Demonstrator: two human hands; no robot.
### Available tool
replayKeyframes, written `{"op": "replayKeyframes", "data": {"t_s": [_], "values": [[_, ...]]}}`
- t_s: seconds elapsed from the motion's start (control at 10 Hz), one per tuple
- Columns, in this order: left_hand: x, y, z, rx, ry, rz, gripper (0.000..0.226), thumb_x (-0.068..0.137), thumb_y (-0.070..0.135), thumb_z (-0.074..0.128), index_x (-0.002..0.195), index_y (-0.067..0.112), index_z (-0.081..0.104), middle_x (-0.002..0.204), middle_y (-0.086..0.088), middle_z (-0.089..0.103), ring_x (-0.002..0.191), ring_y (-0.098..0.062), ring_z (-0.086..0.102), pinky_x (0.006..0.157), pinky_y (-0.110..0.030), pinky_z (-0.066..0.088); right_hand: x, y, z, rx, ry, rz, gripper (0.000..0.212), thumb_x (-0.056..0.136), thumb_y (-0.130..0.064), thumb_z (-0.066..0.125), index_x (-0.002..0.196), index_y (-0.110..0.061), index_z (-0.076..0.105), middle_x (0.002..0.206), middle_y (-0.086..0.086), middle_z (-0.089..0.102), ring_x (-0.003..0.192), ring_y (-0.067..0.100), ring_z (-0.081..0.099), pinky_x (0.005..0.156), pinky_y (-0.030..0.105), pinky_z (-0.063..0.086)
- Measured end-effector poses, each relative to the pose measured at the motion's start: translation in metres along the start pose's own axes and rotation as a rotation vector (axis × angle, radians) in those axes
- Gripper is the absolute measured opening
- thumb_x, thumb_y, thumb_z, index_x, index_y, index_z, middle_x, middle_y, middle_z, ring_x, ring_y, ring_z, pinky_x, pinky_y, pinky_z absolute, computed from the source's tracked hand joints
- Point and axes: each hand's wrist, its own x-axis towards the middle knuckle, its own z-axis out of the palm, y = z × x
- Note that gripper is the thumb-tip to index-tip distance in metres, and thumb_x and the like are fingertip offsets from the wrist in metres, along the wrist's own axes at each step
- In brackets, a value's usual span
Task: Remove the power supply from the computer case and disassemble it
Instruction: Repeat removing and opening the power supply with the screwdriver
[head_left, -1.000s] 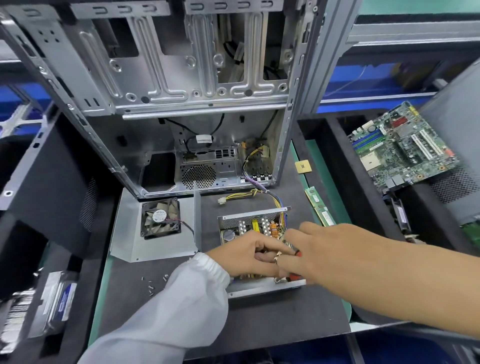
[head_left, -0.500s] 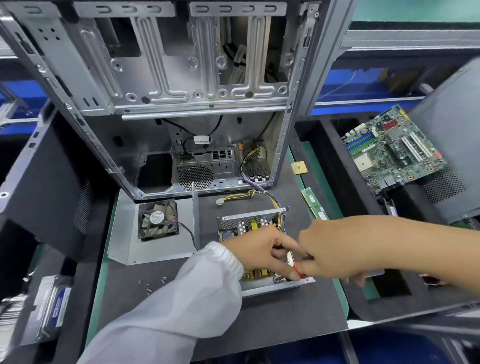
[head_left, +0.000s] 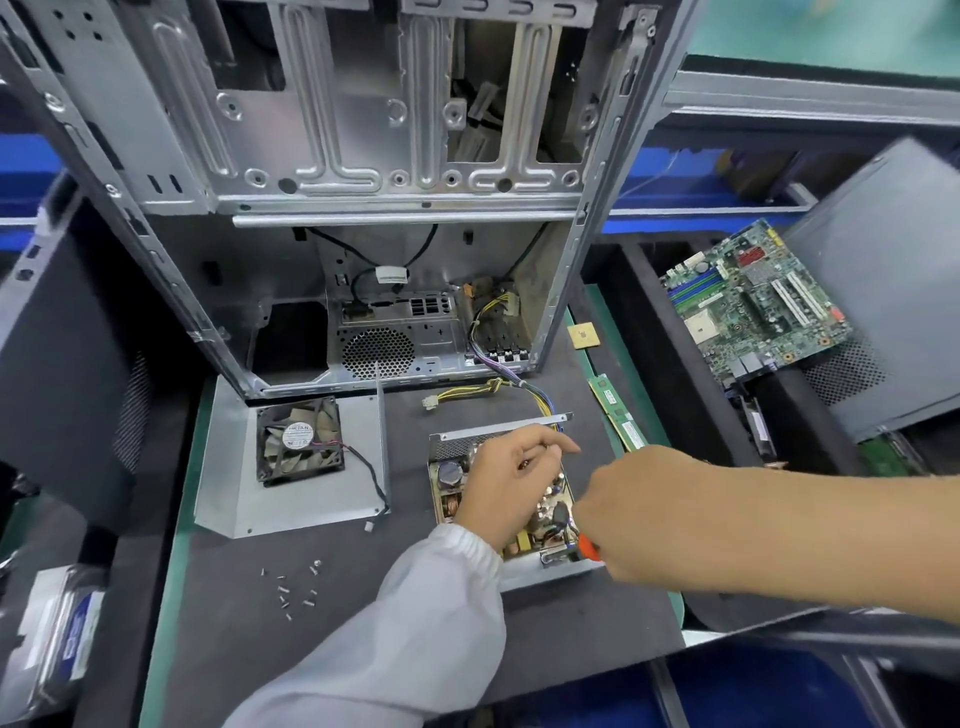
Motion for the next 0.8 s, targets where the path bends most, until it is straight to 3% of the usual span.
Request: {"op": "replayKeyframes", "data": {"t_s": [0.1,0.2,0.3,0.4,0.5,0.6,0.7,0.8], "values": [[0.000,-0.001,-0.001,0.023,-0.035,0.017,0.024,0.093,0.005,0.053,0.087,0.017,0.072,0.056,-0.018,0.049,0.052,-0.013,0.035,0.053,-0.023,0.029,-0.003,0.003,0.007,-0.214,0.082,-0.131,0.020,0.078,0.001,0.048,0.066,-0.013,0.043,0.060,0.001,0.033,0.046,0.018,0.025,0.044,0.026,0.017],[0.000,-0.001,-0.002,0.002,-0.068,0.025,0.026,0.093,0.005,0.052,0.087,0.020,0.072,0.049,0.011,0.042,0.047,-0.005,0.031,0.050,-0.017,0.027,-0.005,0.010,0.016,-0.499,0.158,-0.111,0.011,0.051,-0.022,0.070,0.059,-0.027,0.064,0.049,-0.001,0.019,0.044,0.020,-0.001,0.044,0.027,-0.004],[0.001,0.006,-0.010,0.044,-0.250,0.045,0.036,0.090,-0.001,0.052,0.086,0.029,0.071,0.064,-0.010,0.054,0.058,-0.008,0.038,0.057,-0.020,0.032,0.006,0.015,0.032,-0.427,0.243,0.013,0.022,0.044,-0.039,0.082,0.056,-0.031,0.065,0.046,-0.001,0.020,0.042,0.015,0.001,0.043,0.026,-0.003],[-0.006,0.017,-0.029,0.101,-0.570,0.061,0.045,0.077,-0.005,0.050,0.059,0.036,0.055,0.055,0.016,0.033,0.053,0.002,0.025,0.051,-0.013,0.023,0.015,0.017,0.052,-0.323,0.271,-0.022,0.026,0.054,-0.040,0.081,0.076,-0.035,0.067,0.056,-0.008,0.047,0.043,0.012,0.036,0.041,0.025,0.018],[-0.008,0.019,-0.036,0.180,-0.740,0.033,0.035,0.075,-0.010,0.055,0.064,0.021,0.044,0.055,0.016,0.031,0.052,0.000,0.027,0.049,-0.012,0.024,0.010,0.014,0.043,-0.263,0.529,-0.037,0.035,0.043,-0.043,0.084,0.072,-0.035,0.066,0.053,-0.008,0.045,0.040,0.012,0.030,0.041,0.023,0.013],[-0.005,0.020,-0.028,0.191,-0.741,0.021,0.032,0.082,0.002,0.072,0.066,0.023,0.053,0.062,-0.010,0.035,0.061,-0.016,0.032,0.053,-0.026,0.027,-0.006,0.006,0.012,-0.206,0.478,-0.092,0.054,0.038,-0.034,0.087,0.083,-0.027,0.058,0.058,-0.005,0.047,0.040,0.015,0.045,0.039,0.023,0.018],[-0.002,0.023,-0.025,0.194,-0.716,0.067,0.020,0.084,0.009,0.075,0.076,0.024,0.064,0.063,-0.019,0.033,0.062,-0.023,0.025,0.058,-0.034,0.020,-0.022,0.010,-0.012,0.225,0.225,0.097,0.063,0.064,-0.077,0.060,0.088,-0.026,0.032,0.070,-0.007,0.042,0.059,0.016,0.057,0.047,0.028,0.031],[0.001,0.021,-0.023,0.250,-0.699,0.079,0.016,0.080,0.013,0.080,0.082,0.004,0.067,0.065,-0.025,0.044,0.063,-0.022,0.034,0.062,-0.031,0.027,-0.028,0.012,-0.015,0.434,0.112,0.278,0.060,0.083,-0.076,0.028,0.080,-0.020,0.049,0.068,-0.002,0.050,0.057,0.015,0.054,0.058,0.031,0.043]]}}
